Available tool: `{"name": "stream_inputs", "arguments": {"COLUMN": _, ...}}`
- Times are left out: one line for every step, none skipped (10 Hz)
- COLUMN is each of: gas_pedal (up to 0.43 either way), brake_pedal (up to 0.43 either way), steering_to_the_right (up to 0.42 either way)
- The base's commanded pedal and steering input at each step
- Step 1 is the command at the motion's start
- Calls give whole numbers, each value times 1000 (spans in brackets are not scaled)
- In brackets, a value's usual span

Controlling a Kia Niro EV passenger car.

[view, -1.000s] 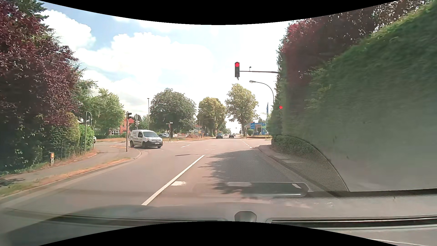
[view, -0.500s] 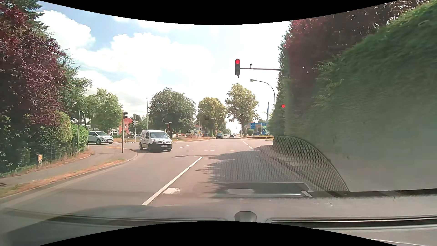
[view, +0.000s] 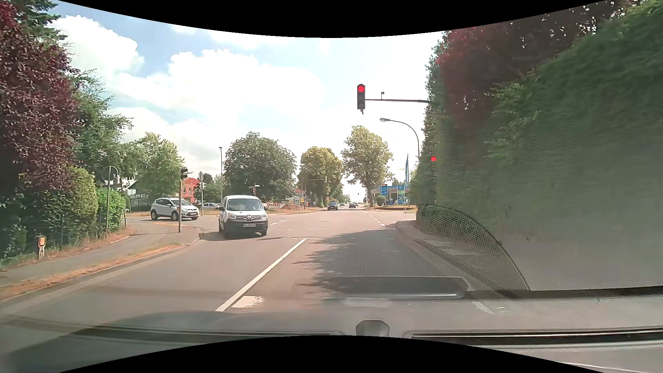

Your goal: Follow the waypoints while adhering to traffic rules and regulations

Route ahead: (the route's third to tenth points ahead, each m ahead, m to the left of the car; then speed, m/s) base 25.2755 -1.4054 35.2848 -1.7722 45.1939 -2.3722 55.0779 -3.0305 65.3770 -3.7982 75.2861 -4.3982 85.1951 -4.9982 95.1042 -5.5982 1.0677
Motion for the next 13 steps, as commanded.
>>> {"name": "stream_inputs", "arguments": {"gas_pedal": 0, "brake_pedal": 152, "steering_to_the_right": -1}}
{"name": "stream_inputs", "arguments": {"gas_pedal": 0, "brake_pedal": 146, "steering_to_the_right": 0}}
{"name": "stream_inputs", "arguments": {"gas_pedal": 0, "brake_pedal": 146, "steering_to_the_right": 0}}
{"name": "stream_inputs", "arguments": {"gas_pedal": 0, "brake_pedal": 140, "steering_to_the_right": 1}}
{"name": "stream_inputs", "arguments": {"gas_pedal": 0, "brake_pedal": 134, "steering_to_the_right": 1}}
{"name": "stream_inputs", "arguments": {"gas_pedal": 0, "brake_pedal": 128, "steering_to_the_right": 1}}
{"name": "stream_inputs", "arguments": {"gas_pedal": 0, "brake_pedal": 128, "steering_to_the_right": 1}}
{"name": "stream_inputs", "arguments": {"gas_pedal": 0, "brake_pedal": 128, "steering_to_the_right": 1}}
{"name": "stream_inputs", "arguments": {"gas_pedal": 0, "brake_pedal": 128, "steering_to_the_right": 1}}
{"name": "stream_inputs", "arguments": {"gas_pedal": 0, "brake_pedal": 122, "steering_to_the_right": 1}}
{"name": "stream_inputs", "arguments": {"gas_pedal": 0, "brake_pedal": 122, "steering_to_the_right": 3}}
{"name": "stream_inputs", "arguments": {"gas_pedal": 0, "brake_pedal": 122, "steering_to_the_right": 4}}
{"name": "stream_inputs", "arguments": {"gas_pedal": 0, "brake_pedal": 116, "steering_to_the_right": 5}}
